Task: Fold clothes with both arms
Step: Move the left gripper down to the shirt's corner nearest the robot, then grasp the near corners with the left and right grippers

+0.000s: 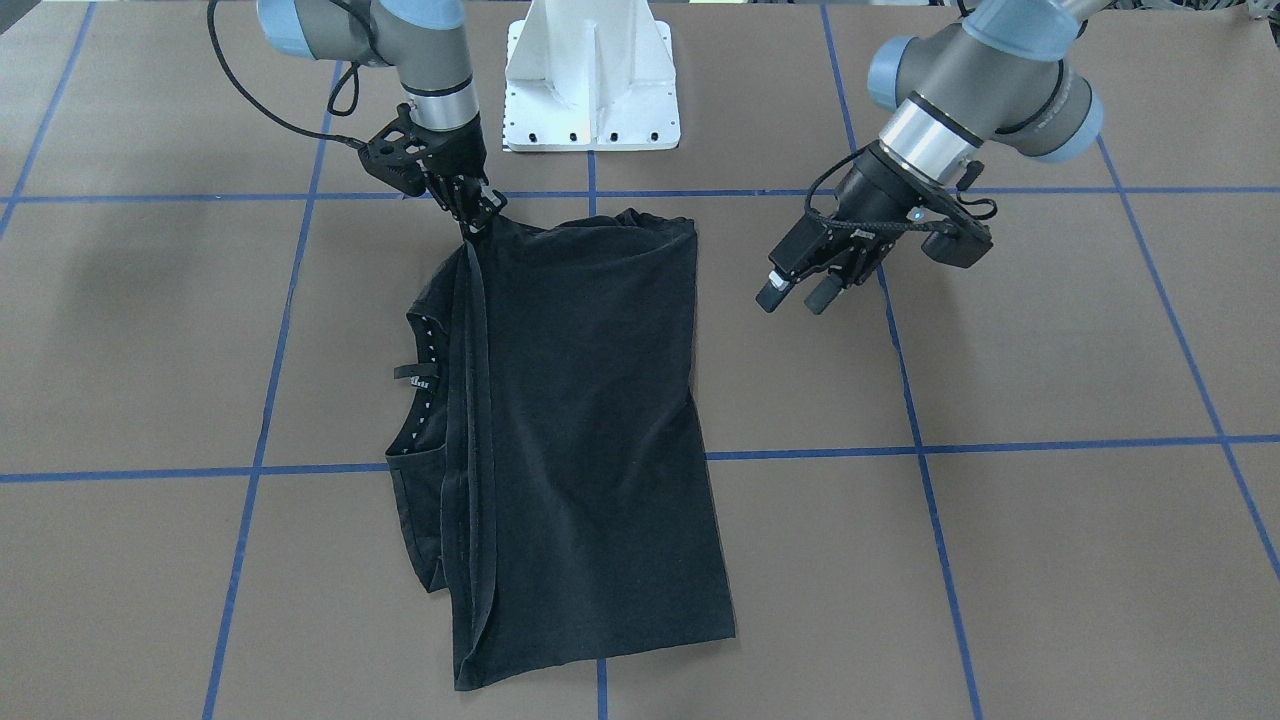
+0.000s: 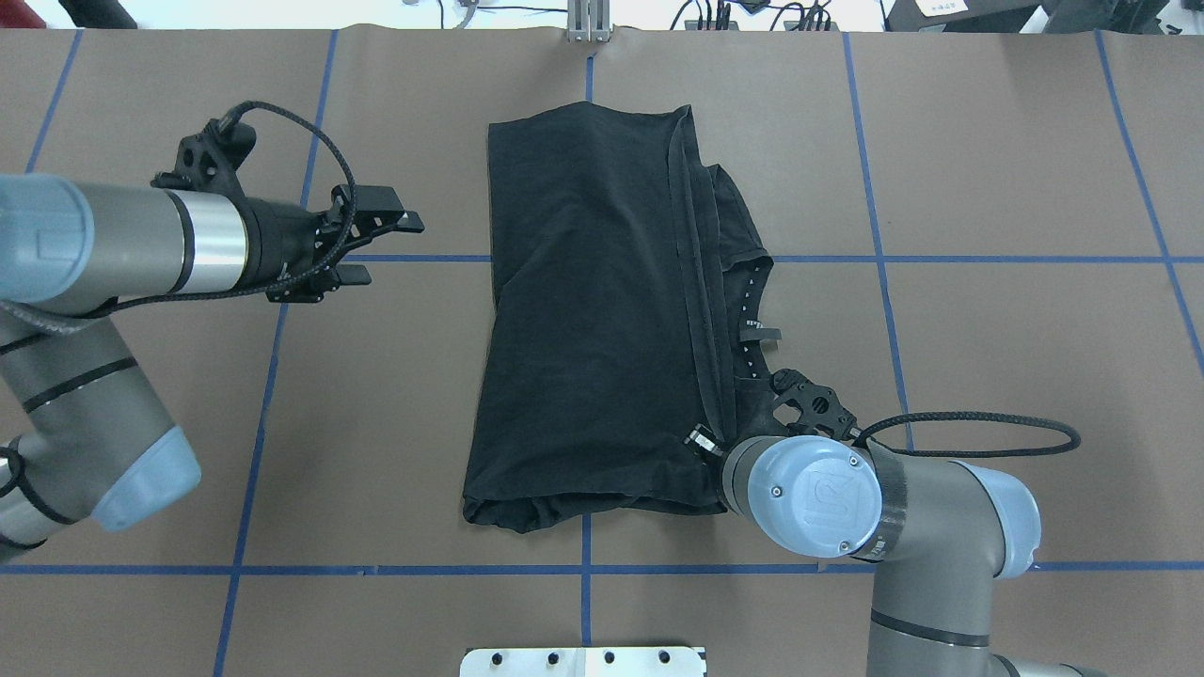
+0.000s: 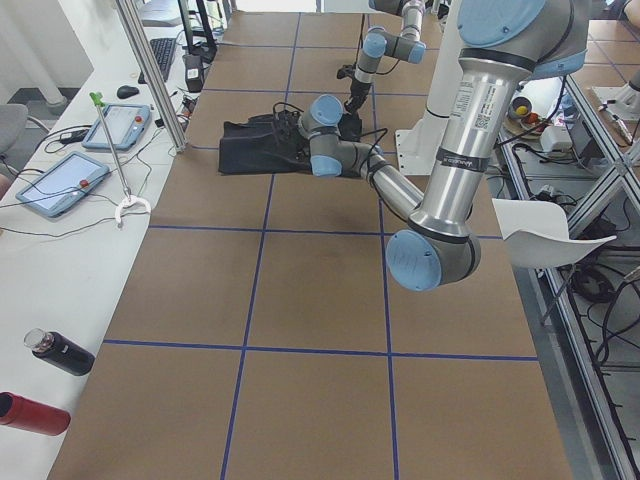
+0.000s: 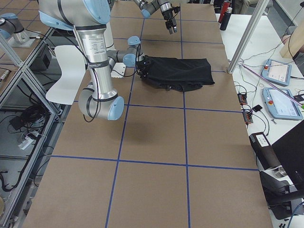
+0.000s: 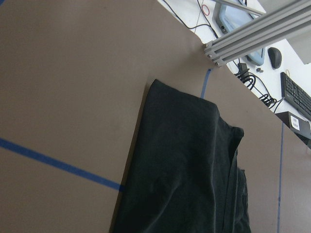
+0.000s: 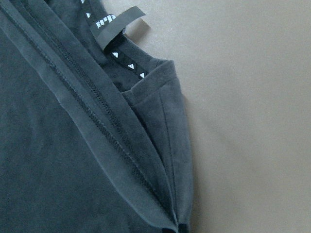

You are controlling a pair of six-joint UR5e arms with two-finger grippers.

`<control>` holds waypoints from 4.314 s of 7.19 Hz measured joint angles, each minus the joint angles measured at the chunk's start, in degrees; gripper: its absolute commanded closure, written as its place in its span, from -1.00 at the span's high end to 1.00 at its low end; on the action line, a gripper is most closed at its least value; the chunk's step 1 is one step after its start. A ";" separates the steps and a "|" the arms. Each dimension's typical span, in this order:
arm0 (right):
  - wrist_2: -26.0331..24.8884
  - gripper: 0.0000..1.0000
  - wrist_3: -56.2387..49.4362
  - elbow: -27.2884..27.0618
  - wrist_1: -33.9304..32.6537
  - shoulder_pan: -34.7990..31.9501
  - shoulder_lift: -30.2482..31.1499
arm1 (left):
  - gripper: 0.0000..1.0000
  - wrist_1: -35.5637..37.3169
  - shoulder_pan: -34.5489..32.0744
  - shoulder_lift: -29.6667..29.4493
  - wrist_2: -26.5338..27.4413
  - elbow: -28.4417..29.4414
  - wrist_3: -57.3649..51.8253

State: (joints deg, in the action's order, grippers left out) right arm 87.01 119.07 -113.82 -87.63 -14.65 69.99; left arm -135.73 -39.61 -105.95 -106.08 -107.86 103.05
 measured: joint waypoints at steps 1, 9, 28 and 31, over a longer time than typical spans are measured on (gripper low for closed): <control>0.00 -1.00 0.01 -0.04 0.00 0.02 -0.01 | 1.00 0.42 2.32 1.34 0.08 -1.60 3.03; -0.08 -1.00 0.02 -0.15 0.01 0.12 -0.35 | 0.44 0.63 15.15 4.96 1.21 -2.83 11.71; 0.00 -1.00 0.11 -0.19 0.26 0.23 -0.64 | -1.00 0.38 24.27 2.44 7.81 5.07 20.81; 0.00 -1.00 0.11 -0.39 0.27 0.22 -0.65 | -1.00 0.38 24.16 2.74 7.79 4.05 21.28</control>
State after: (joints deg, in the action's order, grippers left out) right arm 87.01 119.18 -114.22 -87.36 -14.43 69.34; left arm -135.35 -15.45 -103.21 -98.28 -103.81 124.33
